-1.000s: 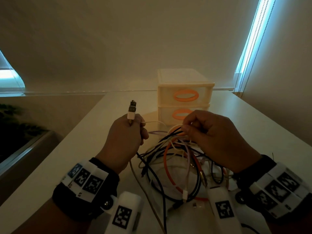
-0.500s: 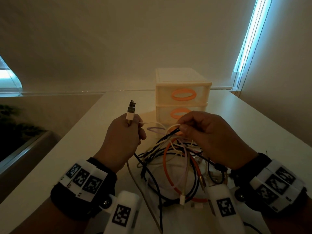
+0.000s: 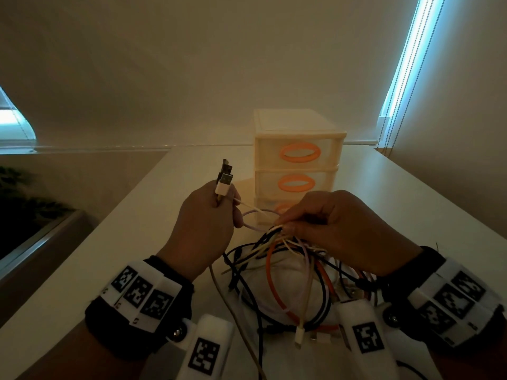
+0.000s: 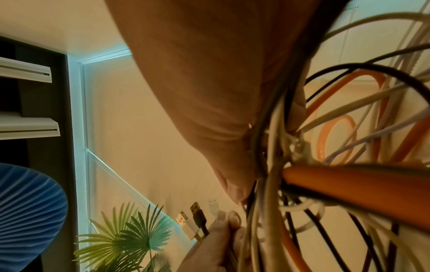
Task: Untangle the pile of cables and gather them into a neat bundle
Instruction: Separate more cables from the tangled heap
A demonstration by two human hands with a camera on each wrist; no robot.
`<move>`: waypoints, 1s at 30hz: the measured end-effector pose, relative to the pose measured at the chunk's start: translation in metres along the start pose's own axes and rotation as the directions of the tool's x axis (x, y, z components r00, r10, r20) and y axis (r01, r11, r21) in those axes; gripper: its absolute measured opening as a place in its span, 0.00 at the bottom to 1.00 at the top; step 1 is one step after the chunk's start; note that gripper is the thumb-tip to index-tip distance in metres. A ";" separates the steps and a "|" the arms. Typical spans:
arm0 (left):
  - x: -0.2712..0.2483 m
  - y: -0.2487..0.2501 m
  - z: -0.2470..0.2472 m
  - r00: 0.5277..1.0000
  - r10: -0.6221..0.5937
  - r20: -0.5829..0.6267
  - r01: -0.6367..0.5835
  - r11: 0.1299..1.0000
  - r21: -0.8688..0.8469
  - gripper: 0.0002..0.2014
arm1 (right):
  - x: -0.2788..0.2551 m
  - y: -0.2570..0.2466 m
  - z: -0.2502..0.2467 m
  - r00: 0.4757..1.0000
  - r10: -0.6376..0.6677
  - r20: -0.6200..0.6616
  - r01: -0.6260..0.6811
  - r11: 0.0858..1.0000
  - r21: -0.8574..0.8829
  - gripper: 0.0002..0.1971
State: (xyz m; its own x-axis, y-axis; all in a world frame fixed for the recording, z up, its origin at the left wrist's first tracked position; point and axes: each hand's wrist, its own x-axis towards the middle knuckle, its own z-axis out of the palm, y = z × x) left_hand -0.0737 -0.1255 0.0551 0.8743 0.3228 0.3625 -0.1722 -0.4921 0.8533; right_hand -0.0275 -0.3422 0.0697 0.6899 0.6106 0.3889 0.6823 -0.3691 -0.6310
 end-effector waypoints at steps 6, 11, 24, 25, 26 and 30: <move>-0.002 0.000 0.001 0.999 -0.033 0.028 0.033 0.999 0.001 0.14 | -0.001 -0.012 -0.005 0.999 0.029 0.046 -0.032 0.997 0.065 0.09; -0.002 -0.001 0.001 0.999 -0.020 0.042 0.019 0.999 0.027 0.14 | -0.002 -0.010 -0.009 0.999 0.035 -0.013 -0.033 0.991 0.128 0.08; 0.001 -0.005 0.001 0.997 -0.081 -0.009 0.081 0.997 -0.010 0.15 | -0.013 -0.006 -0.040 0.992 0.087 0.088 -0.094 0.992 0.079 0.07; 0.001 -0.004 0.001 0.996 -0.084 -0.006 0.084 0.996 -0.015 0.15 | -0.012 -0.004 -0.041 0.995 0.076 0.060 -0.081 0.993 0.084 0.05; 0.001 -0.003 0.001 0.996 -0.084 -0.004 0.084 0.996 -0.018 0.15 | -0.011 -0.001 -0.041 0.998 0.059 0.021 -0.061 0.995 0.076 0.06; 0.001 -0.002 0.002 0.997 -0.074 0.008 0.074 0.997 -0.032 0.15 | -0.008 0.004 -0.034 0.996 0.047 -0.071 -0.046 0.999 0.027 0.07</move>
State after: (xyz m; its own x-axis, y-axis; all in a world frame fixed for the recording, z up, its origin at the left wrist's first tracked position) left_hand -0.0721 -0.1255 0.0528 0.8884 0.3517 0.2951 -0.1212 -0.4405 0.8896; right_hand -0.0221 -0.3725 0.0873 0.7370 0.5410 0.4052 0.6433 -0.3776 -0.6660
